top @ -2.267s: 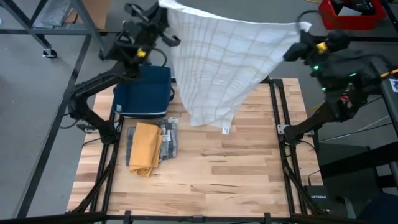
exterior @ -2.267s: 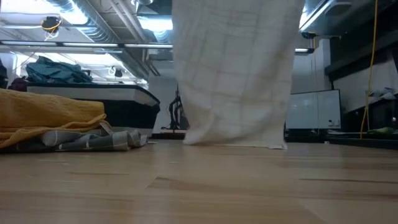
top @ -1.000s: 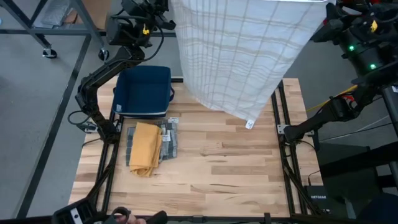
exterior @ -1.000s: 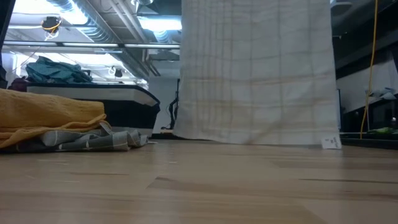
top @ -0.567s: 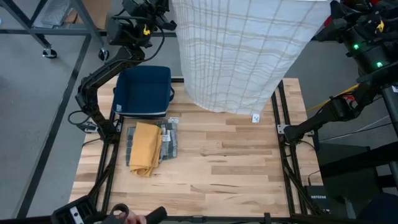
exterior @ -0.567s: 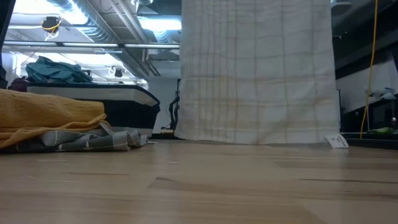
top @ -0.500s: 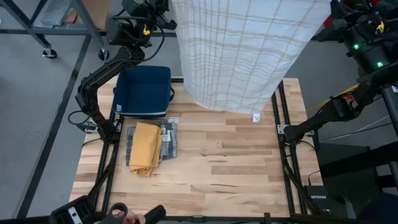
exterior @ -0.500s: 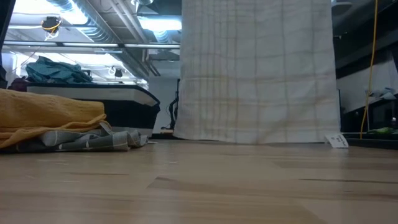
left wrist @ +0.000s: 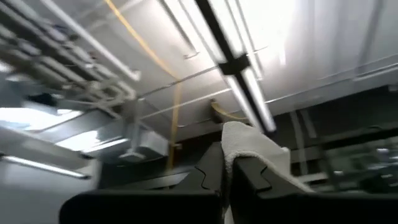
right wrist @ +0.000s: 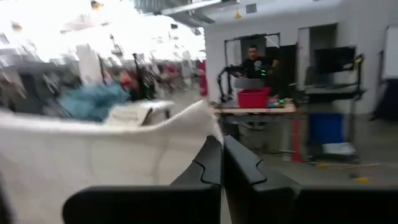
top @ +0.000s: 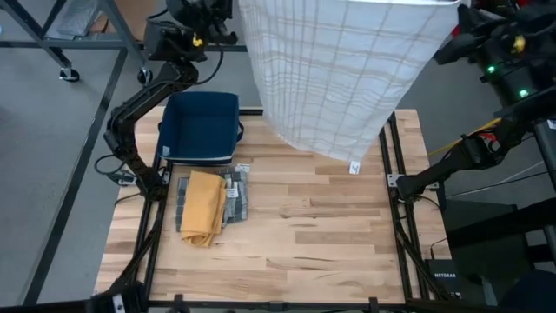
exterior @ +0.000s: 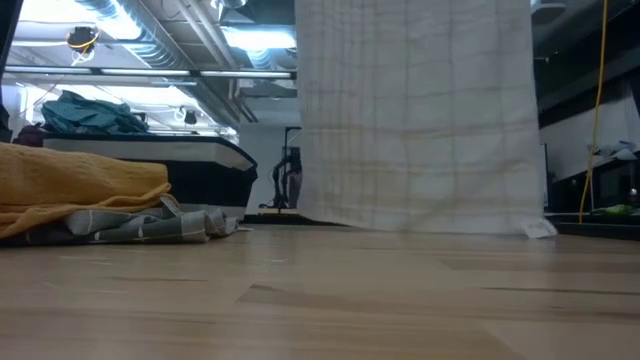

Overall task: Fold towel
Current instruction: Fold the white towel

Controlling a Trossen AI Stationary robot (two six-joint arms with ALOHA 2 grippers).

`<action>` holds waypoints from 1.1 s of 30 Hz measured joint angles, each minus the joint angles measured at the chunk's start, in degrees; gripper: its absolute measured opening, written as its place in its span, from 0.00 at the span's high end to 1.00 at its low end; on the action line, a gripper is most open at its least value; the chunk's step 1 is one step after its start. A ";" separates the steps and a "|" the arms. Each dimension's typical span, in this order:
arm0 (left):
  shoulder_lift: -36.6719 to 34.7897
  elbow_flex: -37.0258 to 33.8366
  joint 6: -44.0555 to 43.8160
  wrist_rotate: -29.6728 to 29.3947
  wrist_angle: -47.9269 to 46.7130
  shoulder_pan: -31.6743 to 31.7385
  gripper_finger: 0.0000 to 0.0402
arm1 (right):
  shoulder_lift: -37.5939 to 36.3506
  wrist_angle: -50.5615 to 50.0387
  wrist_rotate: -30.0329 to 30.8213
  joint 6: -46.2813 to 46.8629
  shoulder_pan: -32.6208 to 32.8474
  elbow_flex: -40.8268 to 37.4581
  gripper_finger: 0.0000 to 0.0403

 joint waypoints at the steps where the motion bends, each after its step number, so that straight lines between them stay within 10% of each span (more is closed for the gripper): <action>1: -0.24 0.00 -0.44 1.39 -0.04 -0.14 1.00 | 0.16 -1.91 1.09 -0.16 0.00 0.00 0.99; 11: -4.98 0.00 -4.77 7.66 -7.63 -0.90 1.00 | 1.44 -3.53 4.30 0.36 0.00 -0.09 0.99; 17: -8.45 0.02 7.50 9.03 -17.66 -0.90 1.00 | 1.57 -3.43 5.11 0.14 0.03 -0.13 0.99; 33: -0.57 0.00 12.92 5.12 -9.88 -1.05 1.00 | -1.77 10.40 -1.41 -12.54 -4.88 -0.02 0.99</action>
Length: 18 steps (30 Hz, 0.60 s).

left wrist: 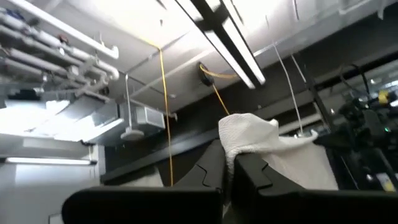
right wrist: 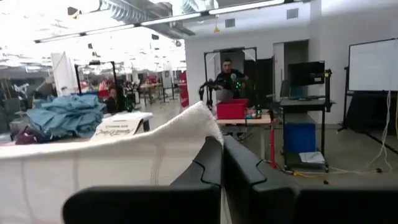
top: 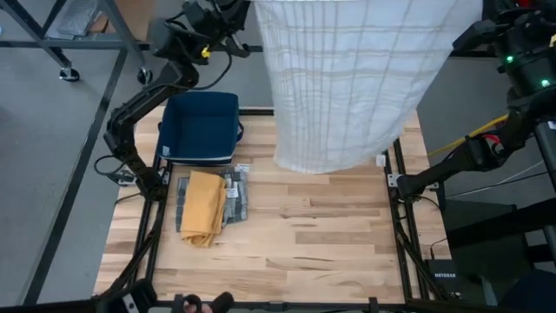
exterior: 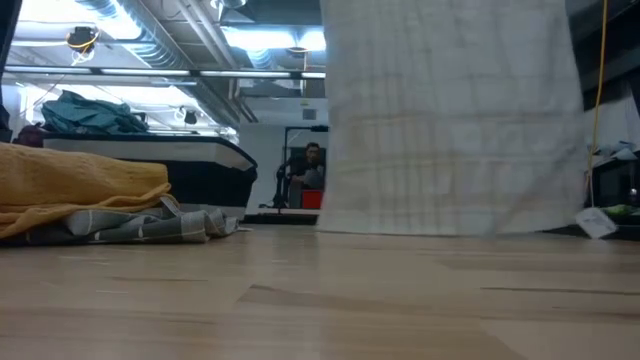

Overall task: Fold towel
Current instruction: Fold the white towel

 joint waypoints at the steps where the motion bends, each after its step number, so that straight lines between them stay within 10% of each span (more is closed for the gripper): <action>1: 0.54 0.00 -0.08 -0.32 1.60 0.00 1.00 | -0.16 -0.06 -0.40 0.02 -0.12 0.06 0.99; 18: 1.16 4.13 -0.05 -0.18 2.86 -1.21 1.00 | 0.15 -2.90 3.44 0.07 0.05 0.09 0.99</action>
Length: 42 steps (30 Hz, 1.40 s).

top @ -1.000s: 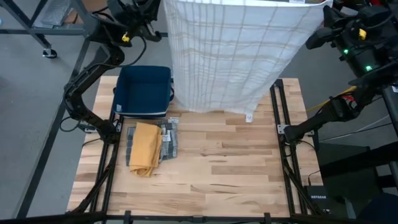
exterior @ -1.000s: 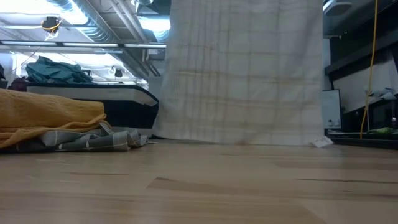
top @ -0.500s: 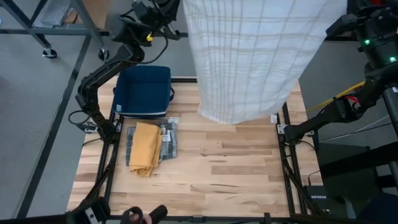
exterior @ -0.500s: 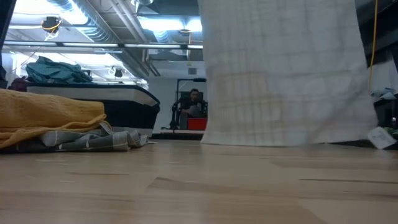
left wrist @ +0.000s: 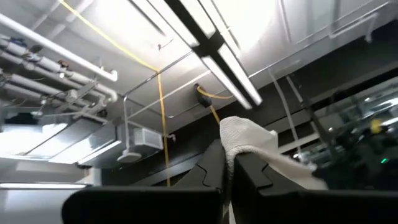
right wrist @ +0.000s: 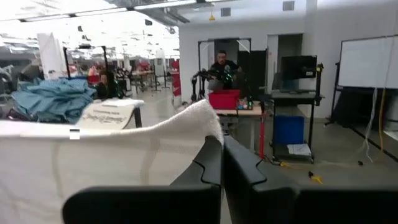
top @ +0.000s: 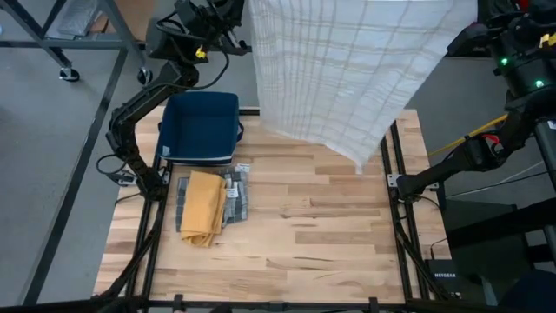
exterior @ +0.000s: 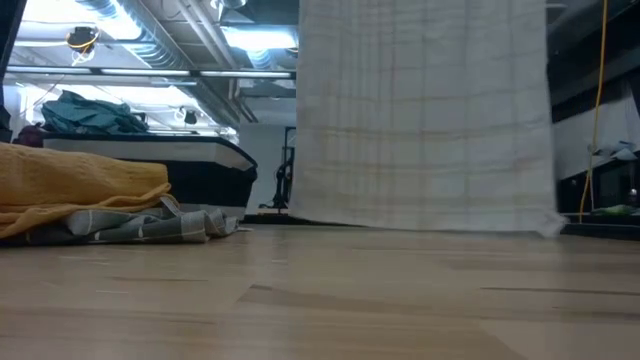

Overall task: Fold towel
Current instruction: Fold the white towel

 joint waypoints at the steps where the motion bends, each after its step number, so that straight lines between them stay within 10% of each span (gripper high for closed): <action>1: -0.01 0.44 -0.33 0.30 -0.33 -0.28 1.00 | 0.02 -0.11 0.50 0.01 0.00 0.00 0.99; 14: -4.62 1.49 1.48 2.83 -18.30 -4.95 1.00 | 1.74 -2.29 10.80 4.74 0.39 -0.49 0.99; 42: -13.44 1.51 1.06 3.63 -66.47 -30.93 1.00 | 16.09 -3.25 10.11 23.30 39.98 -2.78 0.99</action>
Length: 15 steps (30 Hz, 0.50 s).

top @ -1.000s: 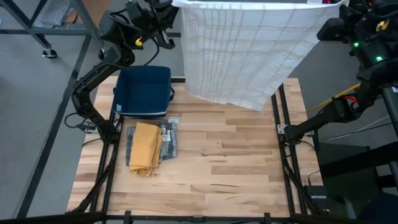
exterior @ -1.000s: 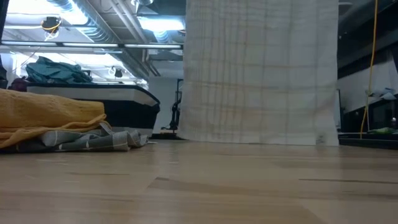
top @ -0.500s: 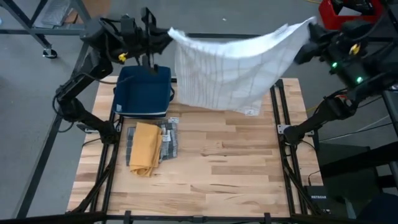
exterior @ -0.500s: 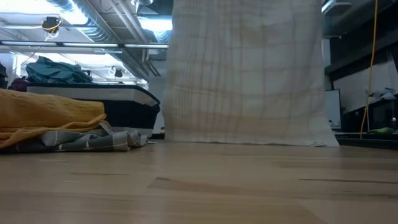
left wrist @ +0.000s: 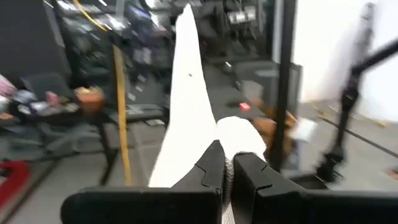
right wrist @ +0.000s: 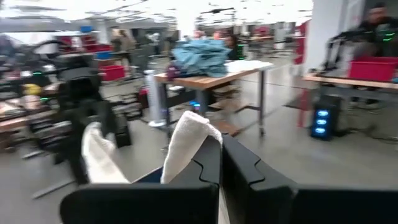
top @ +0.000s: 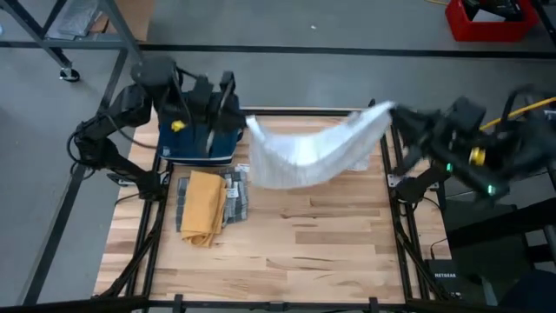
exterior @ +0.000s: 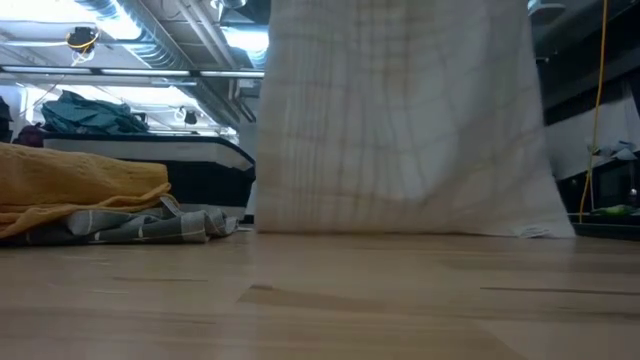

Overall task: Fold towel
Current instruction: Fold the white towel

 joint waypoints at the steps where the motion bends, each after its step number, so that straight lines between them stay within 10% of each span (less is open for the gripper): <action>1: -0.26 0.00 0.00 -0.03 -1.54 -1.26 1.00 | 0.81 -0.02 0.00 1.28 1.46 0.00 0.99; 15: 0.20 -0.03 -0.12 -7.80 -21.07 -18.85 1.00 | 14.33 -1.50 -0.04 17.28 10.29 -0.02 0.99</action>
